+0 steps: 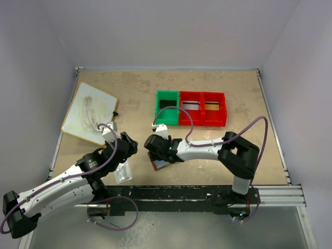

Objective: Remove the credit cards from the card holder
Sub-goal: Adjust the card holder at the center of the board.

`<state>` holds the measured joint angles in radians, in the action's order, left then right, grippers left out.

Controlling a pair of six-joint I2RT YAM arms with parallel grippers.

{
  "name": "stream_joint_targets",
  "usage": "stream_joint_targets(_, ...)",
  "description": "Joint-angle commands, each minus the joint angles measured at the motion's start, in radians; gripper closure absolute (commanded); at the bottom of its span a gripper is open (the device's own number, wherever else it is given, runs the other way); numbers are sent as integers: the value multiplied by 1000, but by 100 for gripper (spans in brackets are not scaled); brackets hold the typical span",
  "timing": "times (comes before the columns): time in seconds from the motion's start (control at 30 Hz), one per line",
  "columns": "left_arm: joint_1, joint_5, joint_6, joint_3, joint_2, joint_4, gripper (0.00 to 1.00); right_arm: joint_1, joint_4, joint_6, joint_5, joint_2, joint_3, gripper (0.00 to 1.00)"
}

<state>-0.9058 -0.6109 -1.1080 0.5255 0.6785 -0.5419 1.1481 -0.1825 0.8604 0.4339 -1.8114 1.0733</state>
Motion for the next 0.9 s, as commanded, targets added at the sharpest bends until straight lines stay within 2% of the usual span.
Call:
stream_joint_targets(0.0,-2,-38,-11,44,-9,-5,52,13,-107,12,19,-59,1,34)
stream_joint_targets(0.2,-2,-49,-10,50,-10,-19,52,13,-70,14,-33,-39,-26,42)
stream_joint_targets(0.37,-2,-39,-1,54,6,-15,52,-2,87,-10,-146,30,-95,43)
stream_joint_targets(0.53,-2,-13,8,47,23,12,52,-68,256,7,-290,103,-218,45)
stream_joint_targets(0.67,-2,14,18,40,39,38,52,-102,301,15,-326,128,-262,48)
stream_joint_targets(0.73,-2,42,32,30,48,70,52,-113,304,19,-327,130,-271,51)
stream_joint_targets(0.87,-2,214,70,-24,82,228,52,-127,330,29,-345,127,-292,55)
